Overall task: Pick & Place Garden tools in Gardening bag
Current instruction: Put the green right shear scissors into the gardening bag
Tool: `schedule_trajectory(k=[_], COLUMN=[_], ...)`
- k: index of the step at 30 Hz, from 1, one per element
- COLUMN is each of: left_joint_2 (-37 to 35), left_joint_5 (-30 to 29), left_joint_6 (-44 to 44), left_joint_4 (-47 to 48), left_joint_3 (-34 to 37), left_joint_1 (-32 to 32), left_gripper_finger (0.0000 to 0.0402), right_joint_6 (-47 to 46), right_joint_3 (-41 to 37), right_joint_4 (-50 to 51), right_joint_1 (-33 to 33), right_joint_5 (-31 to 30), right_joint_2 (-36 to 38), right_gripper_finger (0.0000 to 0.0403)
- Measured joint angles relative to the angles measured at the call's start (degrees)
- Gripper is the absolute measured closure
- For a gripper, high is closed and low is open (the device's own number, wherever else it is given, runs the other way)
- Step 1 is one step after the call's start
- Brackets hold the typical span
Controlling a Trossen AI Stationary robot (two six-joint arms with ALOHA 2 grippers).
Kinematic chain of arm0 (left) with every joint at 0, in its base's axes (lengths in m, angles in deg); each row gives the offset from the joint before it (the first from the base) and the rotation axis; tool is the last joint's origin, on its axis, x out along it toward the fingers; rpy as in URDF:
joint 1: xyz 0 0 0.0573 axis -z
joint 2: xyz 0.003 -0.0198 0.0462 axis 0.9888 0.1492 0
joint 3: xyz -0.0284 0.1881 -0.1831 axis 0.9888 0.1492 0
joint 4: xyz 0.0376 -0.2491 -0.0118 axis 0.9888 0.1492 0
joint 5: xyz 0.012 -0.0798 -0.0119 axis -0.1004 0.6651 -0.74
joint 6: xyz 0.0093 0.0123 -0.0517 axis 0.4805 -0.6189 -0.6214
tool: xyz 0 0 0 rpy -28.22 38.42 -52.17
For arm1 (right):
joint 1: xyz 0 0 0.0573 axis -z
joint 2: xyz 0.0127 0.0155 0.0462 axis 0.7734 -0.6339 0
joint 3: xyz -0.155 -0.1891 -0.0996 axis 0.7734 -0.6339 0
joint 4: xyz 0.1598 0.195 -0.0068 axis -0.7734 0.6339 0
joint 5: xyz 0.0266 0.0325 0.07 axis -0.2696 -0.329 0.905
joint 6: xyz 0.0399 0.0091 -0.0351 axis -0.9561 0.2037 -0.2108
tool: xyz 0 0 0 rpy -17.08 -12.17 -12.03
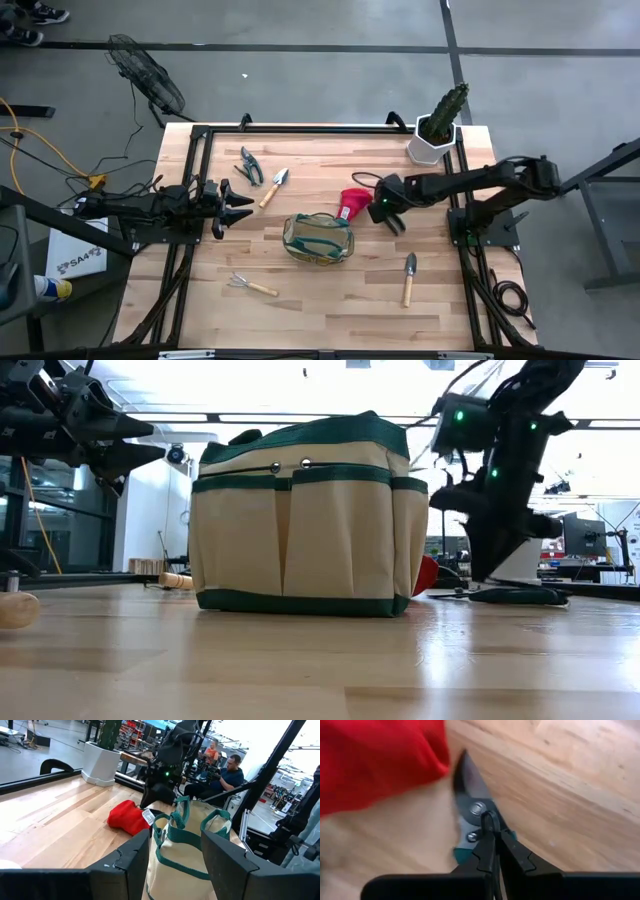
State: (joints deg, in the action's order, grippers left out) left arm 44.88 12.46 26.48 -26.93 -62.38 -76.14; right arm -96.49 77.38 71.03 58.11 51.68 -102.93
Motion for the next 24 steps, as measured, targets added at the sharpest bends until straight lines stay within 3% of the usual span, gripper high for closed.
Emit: schedule_trajectory(k=[18,24], left_joint_2=[0.02,0.00], left_joint_5=[0.00,0.00], left_joint_6=[0.02,0.01], left_joint_4=[0.01,0.01], left_joint_3=[0.00,0.00], left_joint_1=[-0.02,-0.01], left_gripper_finger=[0.0227,0.0227], right_joint_6=[-4.76,-5.91], right_joint_3=[0.12,4.41], right_joint_4=[7.46,17.19], right_joint_1=[0.04,-0.91], right_joint_5=[-4.61,-7.39], right_joint_2=[17.92,21.95], right_gripper_finger=[0.0398,0.0398])
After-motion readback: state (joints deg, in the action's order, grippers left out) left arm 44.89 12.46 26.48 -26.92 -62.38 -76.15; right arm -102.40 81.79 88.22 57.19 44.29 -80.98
